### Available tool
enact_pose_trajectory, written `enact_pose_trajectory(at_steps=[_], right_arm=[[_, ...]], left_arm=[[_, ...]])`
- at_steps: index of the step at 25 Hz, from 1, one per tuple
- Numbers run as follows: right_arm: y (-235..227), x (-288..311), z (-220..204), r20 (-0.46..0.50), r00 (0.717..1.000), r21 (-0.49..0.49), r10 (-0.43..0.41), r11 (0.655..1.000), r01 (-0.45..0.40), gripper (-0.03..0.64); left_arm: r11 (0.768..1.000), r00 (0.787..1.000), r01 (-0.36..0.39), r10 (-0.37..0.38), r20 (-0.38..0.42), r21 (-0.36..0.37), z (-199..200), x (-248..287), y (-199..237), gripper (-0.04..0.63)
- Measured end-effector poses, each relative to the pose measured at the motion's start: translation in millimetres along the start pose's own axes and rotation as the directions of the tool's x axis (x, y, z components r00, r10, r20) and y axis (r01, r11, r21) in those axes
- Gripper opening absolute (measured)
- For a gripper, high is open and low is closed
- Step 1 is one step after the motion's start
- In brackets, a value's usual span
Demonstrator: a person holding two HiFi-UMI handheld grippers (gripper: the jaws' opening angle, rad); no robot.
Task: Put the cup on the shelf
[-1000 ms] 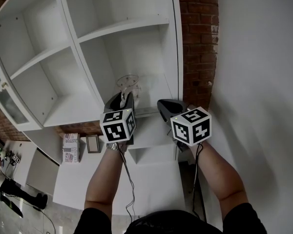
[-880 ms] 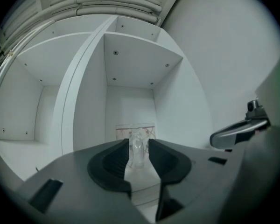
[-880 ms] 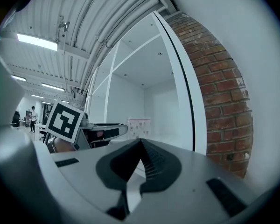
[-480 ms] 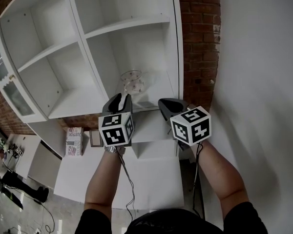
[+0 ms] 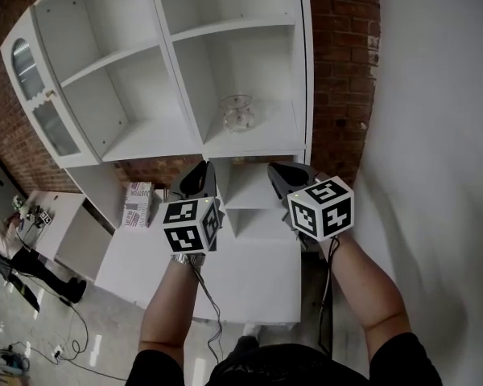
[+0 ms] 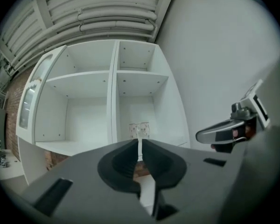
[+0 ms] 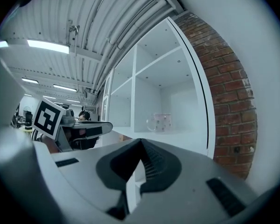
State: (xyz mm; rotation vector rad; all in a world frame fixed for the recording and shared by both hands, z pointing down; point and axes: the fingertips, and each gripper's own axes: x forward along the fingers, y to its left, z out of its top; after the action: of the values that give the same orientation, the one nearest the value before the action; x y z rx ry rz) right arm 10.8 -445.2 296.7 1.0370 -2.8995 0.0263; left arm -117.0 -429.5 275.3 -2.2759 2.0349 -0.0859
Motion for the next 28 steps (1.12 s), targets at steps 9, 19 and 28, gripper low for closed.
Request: enact_pose_trajectory(at_steps=[9, 19, 28], right_arm=[[39.3, -26.6, -18.4, -0.004, 1.0, -0.032, 0.008, 0.999, -0.008, 0.0], [78.9, -39.1, -40.1, -0.029, 0.999, -0.014, -0.043, 0.999, 0.043, 0.0], [115.3, -63.4, -57.9, -0.051, 0.987, 0.035, -0.153, 0.987, 0.155, 0.0]], left_arm=[[1.0, 1.0, -0.004, 0.004, -0.027, -0.004, -19.8, -66.2, -6.5, 0.005], [0.998, 0.998, 0.059, -0.06, -0.033, -0.019, -40.5, -112.8, -0.3, 0.005], [0.981, 0.982, 0.181, -0.184, -0.039, -0.067, -55.5, -148.1, -2.3, 0.005]])
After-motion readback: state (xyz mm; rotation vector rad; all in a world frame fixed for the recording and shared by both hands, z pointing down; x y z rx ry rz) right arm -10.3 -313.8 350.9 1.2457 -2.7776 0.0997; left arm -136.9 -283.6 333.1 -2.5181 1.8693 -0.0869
